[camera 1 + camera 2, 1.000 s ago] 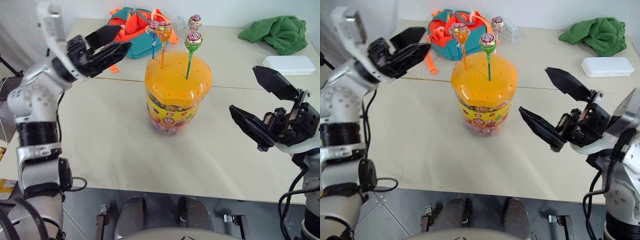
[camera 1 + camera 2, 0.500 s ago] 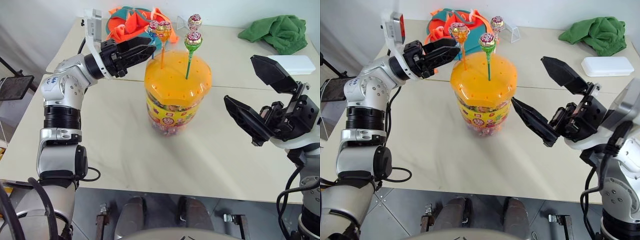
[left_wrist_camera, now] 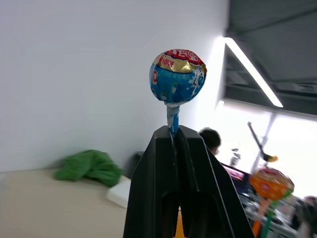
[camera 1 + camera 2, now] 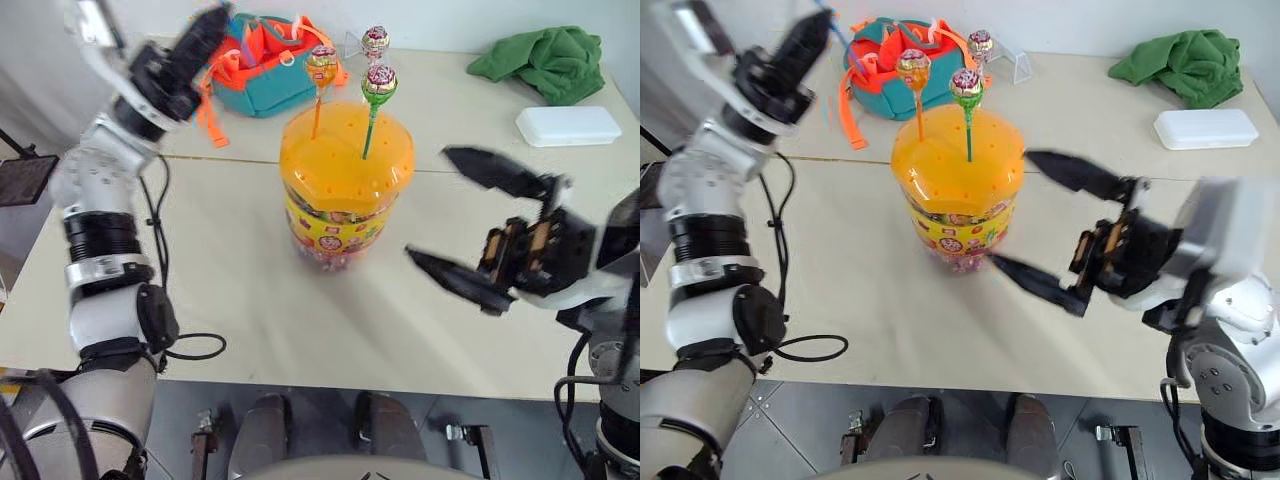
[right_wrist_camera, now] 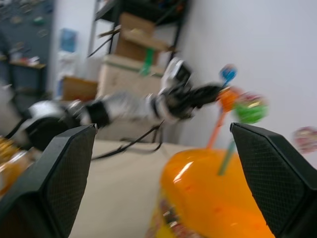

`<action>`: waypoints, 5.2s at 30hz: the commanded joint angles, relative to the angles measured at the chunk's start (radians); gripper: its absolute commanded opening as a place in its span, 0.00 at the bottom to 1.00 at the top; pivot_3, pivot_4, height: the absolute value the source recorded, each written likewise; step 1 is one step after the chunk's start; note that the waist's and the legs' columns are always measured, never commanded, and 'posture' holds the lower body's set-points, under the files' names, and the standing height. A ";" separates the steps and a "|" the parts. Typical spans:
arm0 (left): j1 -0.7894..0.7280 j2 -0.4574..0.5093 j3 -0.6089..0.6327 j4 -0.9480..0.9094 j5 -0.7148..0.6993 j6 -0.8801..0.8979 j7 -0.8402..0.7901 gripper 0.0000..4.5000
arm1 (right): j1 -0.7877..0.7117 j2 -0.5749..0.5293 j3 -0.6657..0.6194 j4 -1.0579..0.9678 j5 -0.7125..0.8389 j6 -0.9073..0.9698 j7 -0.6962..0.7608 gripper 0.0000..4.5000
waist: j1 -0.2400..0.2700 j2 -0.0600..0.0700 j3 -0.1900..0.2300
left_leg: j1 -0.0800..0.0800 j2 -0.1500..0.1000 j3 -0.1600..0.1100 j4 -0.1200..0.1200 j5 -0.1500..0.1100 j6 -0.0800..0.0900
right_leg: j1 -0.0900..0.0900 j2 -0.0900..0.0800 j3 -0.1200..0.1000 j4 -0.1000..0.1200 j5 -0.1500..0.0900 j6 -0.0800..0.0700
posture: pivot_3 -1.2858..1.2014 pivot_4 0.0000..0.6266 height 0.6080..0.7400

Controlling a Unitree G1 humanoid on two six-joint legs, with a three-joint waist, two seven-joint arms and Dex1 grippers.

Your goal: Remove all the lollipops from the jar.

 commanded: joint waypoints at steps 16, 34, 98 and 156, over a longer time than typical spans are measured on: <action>1.052 0.380 0.001 -0.673 0.273 0.137 0.134 0.23 | -0.046 -0.074 -0.010 0.196 -0.079 -0.016 0.274 1.00 | 0.024 -0.006 0.006 | 0.001 0.001 0.003 0.002 -0.003 -0.001 | -0.001 0.001 0.007 -0.001 0.000 0.000 | 0.52 0.24 1.00; 0.096 0.028 -0.233 -0.383 0.127 -0.152 -0.127 0.75 | 0.106 0.044 -0.278 -0.025 0.104 0.077 -0.204 1.00 | 0.034 -0.008 0.007 | 0.001 0.002 0.008 0.006 -0.004 -0.001 | -0.001 0.002 0.009 0.002 0.001 0.002 | 0.52 0.24 1.00; 0.849 0.218 0.165 -0.791 -0.160 -0.024 0.007 0.90 | -0.435 0.076 0.076 0.306 0.009 0.346 -0.076 1.00 | 0.022 -0.007 0.010 | 0.002 0.005 0.014 0.005 -0.007 0.000 | -0.007 0.006 0.021 0.004 0.001 0.002 | 0.52 0.24 1.00; 0.715 0.012 0.042 -0.678 -0.153 -0.287 -0.025 1.00 | -0.291 -0.218 -0.134 0.604 -0.112 0.210 0.245 0.83 | -0.006 -0.007 0.010 | 0.002 0.007 0.028 0.008 -0.008 0.002 | -0.016 0.006 0.030 0.007 0.001 0.002 | 0.52 0.24 1.00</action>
